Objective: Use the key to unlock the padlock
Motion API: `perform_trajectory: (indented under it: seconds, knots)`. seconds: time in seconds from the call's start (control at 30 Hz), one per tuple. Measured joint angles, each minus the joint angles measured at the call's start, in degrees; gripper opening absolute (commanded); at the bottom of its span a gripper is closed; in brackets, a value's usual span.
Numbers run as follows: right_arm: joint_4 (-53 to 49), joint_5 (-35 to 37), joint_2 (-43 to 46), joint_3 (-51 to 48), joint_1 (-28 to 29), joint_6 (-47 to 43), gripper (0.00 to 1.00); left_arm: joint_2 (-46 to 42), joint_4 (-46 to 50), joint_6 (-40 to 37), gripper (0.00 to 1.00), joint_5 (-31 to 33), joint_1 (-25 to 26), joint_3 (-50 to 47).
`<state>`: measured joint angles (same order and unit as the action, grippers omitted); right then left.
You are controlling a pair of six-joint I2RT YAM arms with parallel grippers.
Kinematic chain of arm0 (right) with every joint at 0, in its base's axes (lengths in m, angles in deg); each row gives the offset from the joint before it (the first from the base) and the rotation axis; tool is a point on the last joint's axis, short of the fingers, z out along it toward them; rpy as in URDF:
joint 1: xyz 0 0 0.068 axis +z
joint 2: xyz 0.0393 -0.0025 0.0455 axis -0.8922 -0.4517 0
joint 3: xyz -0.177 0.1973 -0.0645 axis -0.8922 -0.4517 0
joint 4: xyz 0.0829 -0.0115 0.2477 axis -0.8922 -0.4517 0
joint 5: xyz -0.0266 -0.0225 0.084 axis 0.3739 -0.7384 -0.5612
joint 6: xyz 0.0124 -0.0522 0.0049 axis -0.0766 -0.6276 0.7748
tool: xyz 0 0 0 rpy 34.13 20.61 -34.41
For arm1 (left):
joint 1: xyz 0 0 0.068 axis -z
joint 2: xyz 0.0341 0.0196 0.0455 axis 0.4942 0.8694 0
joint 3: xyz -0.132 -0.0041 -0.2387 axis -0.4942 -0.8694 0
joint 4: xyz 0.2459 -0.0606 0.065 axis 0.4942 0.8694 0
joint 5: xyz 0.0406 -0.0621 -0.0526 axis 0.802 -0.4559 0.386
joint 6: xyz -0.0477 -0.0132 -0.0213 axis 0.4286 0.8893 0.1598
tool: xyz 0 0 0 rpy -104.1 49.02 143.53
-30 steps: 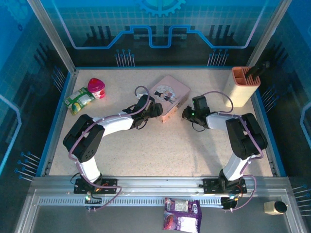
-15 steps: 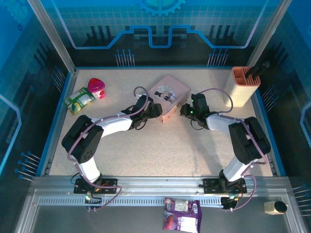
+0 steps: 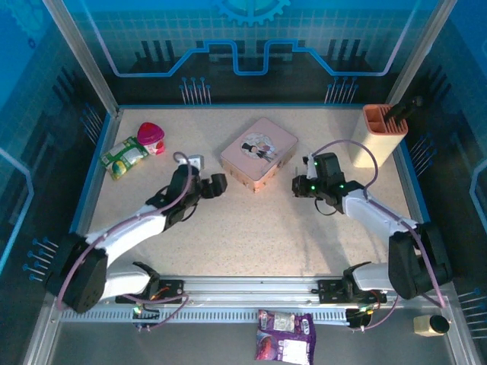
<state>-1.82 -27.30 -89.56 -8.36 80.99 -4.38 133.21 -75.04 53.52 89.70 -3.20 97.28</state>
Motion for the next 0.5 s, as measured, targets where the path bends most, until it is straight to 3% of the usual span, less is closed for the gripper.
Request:
perform_trajectory:
  seconds: [0.3,0.5]
  knots:
    - [-7.8,-2.43,2.29,-2.12,-7.28,-5.2,0.0,-23.85,1.99,-5.29,0.93,1.95,-5.75,-14.62]
    - [-8.22,-4.52,-3.02,-1.49,-11.32,-5.16,0.0,-34.27,2.4,-5.88,0.95,2.08,-7.45,-19.23]
